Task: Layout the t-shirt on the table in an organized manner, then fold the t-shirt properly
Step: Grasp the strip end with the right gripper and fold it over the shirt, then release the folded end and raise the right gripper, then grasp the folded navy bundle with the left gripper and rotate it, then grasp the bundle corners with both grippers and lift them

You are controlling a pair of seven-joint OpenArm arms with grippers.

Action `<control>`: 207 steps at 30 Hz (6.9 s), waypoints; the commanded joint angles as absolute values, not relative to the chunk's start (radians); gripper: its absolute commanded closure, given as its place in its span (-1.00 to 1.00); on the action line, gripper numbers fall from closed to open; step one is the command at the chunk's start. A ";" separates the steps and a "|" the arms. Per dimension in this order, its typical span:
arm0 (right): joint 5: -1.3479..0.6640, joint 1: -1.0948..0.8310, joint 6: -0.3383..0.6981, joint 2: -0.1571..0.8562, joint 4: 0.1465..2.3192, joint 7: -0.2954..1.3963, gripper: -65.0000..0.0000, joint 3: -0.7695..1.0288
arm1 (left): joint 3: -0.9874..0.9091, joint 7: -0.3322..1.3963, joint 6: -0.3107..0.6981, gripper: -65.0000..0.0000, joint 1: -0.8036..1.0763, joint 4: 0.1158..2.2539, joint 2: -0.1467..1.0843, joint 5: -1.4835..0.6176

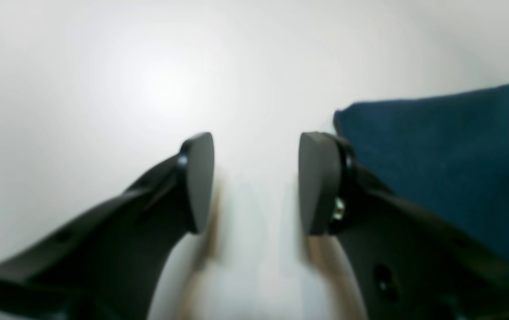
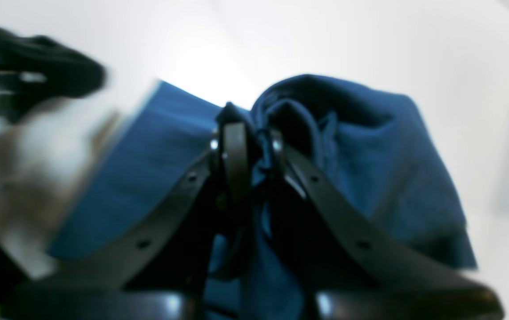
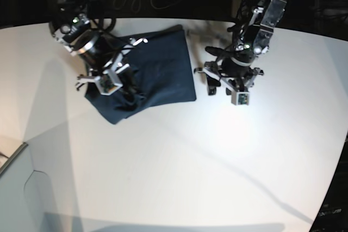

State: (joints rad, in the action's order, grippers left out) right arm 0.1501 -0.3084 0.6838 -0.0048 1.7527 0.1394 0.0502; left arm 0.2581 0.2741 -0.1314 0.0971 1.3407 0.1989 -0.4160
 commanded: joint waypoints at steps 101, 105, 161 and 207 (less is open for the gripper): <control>0.130 -0.243 0.698 0.134 1.779 0.168 -0.11 0.105 | 0.239 0.257 -0.130 -0.37 0.295 1.811 0.334 -0.644; 0.130 -0.246 0.698 0.134 1.779 0.168 -0.11 0.134 | 0.369 0.254 -0.130 -0.68 0.246 1.801 0.334 -0.644; 0.131 -0.246 0.698 0.099 1.776 0.170 -0.11 0.166 | 0.225 0.257 -0.131 0.98 0.346 1.701 0.300 -0.656; 0.133 -0.358 0.698 0.133 1.676 0.170 -0.23 -0.242 | 0.143 0.257 -0.130 1.00 0.340 1.632 0.332 -0.889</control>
